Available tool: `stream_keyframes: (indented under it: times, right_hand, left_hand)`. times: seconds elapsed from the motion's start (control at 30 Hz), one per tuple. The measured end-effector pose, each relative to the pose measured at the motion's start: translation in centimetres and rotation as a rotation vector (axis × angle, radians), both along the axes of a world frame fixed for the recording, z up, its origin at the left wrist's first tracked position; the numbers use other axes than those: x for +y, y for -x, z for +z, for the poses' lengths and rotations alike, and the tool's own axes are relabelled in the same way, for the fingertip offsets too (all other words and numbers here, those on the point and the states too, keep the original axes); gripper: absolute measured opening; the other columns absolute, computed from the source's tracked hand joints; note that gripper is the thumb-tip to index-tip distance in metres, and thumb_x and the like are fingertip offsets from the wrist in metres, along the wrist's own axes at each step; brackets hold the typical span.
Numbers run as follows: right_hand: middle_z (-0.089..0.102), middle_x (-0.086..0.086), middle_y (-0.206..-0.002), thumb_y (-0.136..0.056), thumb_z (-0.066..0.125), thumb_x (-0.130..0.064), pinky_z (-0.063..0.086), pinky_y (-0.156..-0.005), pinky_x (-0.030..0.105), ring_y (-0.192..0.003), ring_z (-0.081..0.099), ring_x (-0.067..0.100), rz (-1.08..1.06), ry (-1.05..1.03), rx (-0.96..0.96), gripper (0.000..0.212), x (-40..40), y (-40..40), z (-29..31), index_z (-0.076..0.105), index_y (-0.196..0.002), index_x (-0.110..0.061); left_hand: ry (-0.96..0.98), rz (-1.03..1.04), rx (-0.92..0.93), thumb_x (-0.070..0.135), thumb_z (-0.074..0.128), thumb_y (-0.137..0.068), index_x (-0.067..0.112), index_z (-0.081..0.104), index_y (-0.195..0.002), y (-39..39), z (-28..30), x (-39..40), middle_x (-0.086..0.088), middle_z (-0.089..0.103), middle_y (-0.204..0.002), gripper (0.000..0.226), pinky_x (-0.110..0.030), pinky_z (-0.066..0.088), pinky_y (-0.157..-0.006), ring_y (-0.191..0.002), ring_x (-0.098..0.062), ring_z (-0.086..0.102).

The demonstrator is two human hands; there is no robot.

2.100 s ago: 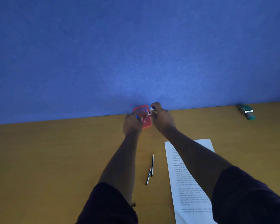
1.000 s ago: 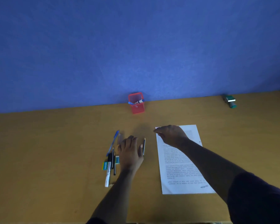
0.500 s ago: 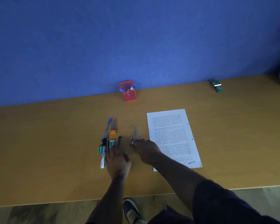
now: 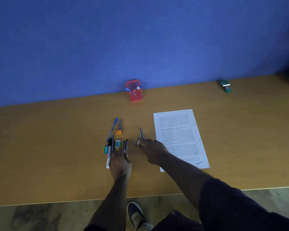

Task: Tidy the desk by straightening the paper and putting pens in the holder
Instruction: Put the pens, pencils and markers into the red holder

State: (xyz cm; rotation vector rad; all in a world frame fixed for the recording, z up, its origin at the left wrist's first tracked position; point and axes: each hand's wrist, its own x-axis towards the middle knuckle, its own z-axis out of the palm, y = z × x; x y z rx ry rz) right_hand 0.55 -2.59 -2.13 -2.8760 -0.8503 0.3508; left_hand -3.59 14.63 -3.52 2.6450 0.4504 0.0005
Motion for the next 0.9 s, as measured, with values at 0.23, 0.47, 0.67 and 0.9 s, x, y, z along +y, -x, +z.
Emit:
stream_keyframes:
  times: [0.23,0.47,0.67,0.9]
  right_hand:
    - [0.053,0.010,-0.122,-0.087,0.047,0.005,0.052,-0.073,0.042,-0.108,0.056,0.030,0.067,0.074,-0.012,0.034,-0.2,0.2,0.5,0.056,-0.118,-0.006]
    - [0.058,0.013,-0.112,-0.089,0.050,0.005,0.051,-0.071,0.040,-0.098,0.060,0.032,0.325,0.181,-0.065,0.028,-0.5,0.6,0.8,0.058,-0.114,-0.005]
    - [0.061,0.012,-0.104,-0.087,0.053,0.003,0.054,-0.071,0.040,-0.091,0.063,0.032,0.446,0.211,-0.133,0.023,-0.4,0.7,1.1,0.060,-0.107,-0.006]
    - [0.063,-0.006,-0.072,-0.067,0.076,-0.012,0.047,-0.054,0.024,-0.059,0.061,0.013,0.567,0.290,-0.312,0.015,-0.6,0.3,1.9,0.066,-0.071,-0.023]
  left_hand:
    - [0.161,0.116,0.047,0.009,0.065,-0.089,0.017,0.063,-0.103,-0.4,0.0,0.5,-0.004,0.066,-0.099,0.017,-0.036,0.050,-0.070,-0.096,-0.027,0.062]
    - [0.251,0.180,0.081,0.016,0.073,-0.086,0.018,0.069,-0.099,-0.7,0.0,0.9,-0.004,0.070,-0.100,0.014,-0.034,0.052,-0.074,-0.096,-0.026,0.065]
    - [0.262,0.174,0.097,0.021,0.074,-0.086,0.018,0.070,-0.102,-0.7,0.0,1.0,-0.003,0.070,-0.102,0.016,-0.036,0.055,-0.077,-0.098,-0.024,0.066]
    - [0.110,0.030,0.044,0.020,0.069,-0.088,0.013,0.063,-0.114,-1.0,0.4,0.3,-0.010,0.064,-0.111,0.028,-0.043,0.054,-0.083,-0.106,-0.031,0.061]
